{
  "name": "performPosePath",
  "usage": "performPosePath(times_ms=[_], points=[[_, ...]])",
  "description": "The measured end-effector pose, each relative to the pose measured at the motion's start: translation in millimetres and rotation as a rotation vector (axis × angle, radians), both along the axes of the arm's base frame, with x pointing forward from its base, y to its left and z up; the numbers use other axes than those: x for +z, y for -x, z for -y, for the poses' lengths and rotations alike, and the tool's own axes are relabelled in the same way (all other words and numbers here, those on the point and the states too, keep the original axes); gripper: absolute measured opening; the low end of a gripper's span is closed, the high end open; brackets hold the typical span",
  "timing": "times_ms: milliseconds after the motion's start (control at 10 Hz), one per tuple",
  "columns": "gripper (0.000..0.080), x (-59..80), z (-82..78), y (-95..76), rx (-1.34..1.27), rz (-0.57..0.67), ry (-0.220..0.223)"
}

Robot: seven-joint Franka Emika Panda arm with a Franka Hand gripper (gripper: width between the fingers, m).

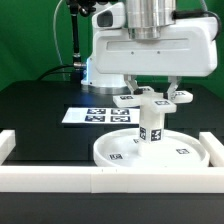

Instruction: Assemble round table

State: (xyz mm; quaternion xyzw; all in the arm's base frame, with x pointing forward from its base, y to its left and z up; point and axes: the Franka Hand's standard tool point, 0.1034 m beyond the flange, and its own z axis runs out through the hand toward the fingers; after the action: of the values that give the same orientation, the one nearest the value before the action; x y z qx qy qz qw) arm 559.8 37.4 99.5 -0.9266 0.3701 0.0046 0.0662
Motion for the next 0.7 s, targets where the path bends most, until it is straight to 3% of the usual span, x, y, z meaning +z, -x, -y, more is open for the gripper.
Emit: performPosePath(times_ms=[700], points=[[0.0442,-0.1,-0.9,-0.3,-0.631,-0.04,-0.032]])
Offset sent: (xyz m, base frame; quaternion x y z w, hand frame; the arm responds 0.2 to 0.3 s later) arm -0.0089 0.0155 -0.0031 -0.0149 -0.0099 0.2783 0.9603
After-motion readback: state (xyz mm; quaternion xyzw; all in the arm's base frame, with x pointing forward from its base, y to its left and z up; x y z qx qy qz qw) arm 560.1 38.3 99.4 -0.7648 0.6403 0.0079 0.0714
